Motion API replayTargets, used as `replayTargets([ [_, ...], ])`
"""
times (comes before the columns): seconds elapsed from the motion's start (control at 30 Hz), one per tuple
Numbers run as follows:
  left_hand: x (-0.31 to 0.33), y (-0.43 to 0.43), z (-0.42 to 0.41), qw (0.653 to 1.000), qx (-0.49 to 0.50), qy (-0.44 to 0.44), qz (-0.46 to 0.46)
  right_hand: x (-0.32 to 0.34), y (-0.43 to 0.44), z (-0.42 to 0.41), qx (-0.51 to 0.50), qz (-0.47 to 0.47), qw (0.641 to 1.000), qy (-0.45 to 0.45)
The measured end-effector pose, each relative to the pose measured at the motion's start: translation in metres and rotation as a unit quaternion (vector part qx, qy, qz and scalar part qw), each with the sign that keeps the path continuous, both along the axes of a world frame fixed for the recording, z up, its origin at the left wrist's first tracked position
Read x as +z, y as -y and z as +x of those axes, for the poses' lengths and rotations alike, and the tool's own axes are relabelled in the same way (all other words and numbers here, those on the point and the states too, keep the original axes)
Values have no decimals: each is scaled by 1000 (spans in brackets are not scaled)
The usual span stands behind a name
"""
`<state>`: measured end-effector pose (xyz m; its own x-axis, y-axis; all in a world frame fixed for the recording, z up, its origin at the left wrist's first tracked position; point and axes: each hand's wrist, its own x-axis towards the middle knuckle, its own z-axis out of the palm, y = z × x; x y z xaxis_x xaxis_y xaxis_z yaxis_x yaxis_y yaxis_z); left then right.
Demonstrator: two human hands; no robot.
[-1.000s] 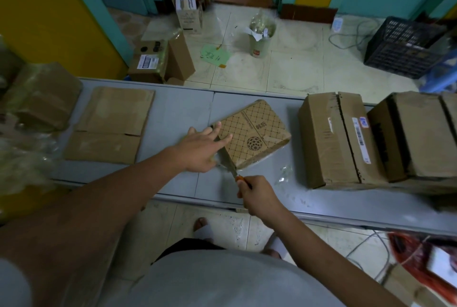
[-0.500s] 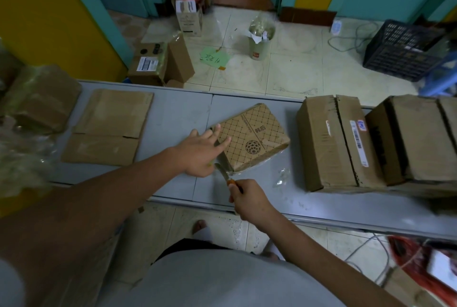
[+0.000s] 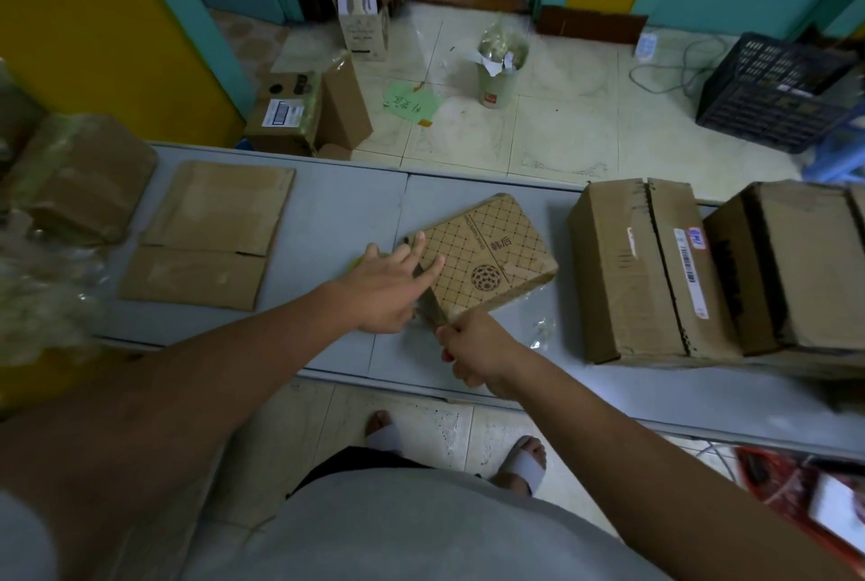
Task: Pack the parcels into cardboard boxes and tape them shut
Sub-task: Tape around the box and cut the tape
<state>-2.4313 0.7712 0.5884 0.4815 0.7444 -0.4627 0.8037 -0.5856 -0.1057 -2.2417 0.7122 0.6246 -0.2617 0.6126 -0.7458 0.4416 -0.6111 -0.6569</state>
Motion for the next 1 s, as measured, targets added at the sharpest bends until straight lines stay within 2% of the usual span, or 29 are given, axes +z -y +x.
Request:
replayTargets([
  [0.23,2,-3,1,1000,4,1,-5,-3,6,7,13,31,999,19],
  [0.33,9,-11,-7,1000,-9,1,11,-12,25,-3,110,-20,993,26],
  [0.47,10,-16,-11,1000,-8,7,-23,-18,48,11,135,97,982,89],
  [0.63,9,-14,-12,999,-3,40,-31,1,38,71,123,171,977,44],
  [0.7,9,-15,-17,998,-6,55,-27,-4,46,103,146,221,960,89],
  [0.83,-1,-9,-25,997,-2,77,-19,-45,54,140,208,310,892,257],
  [1.0,-9,-1,-27,989,40,141,15,-91,40,123,220,412,827,313],
])
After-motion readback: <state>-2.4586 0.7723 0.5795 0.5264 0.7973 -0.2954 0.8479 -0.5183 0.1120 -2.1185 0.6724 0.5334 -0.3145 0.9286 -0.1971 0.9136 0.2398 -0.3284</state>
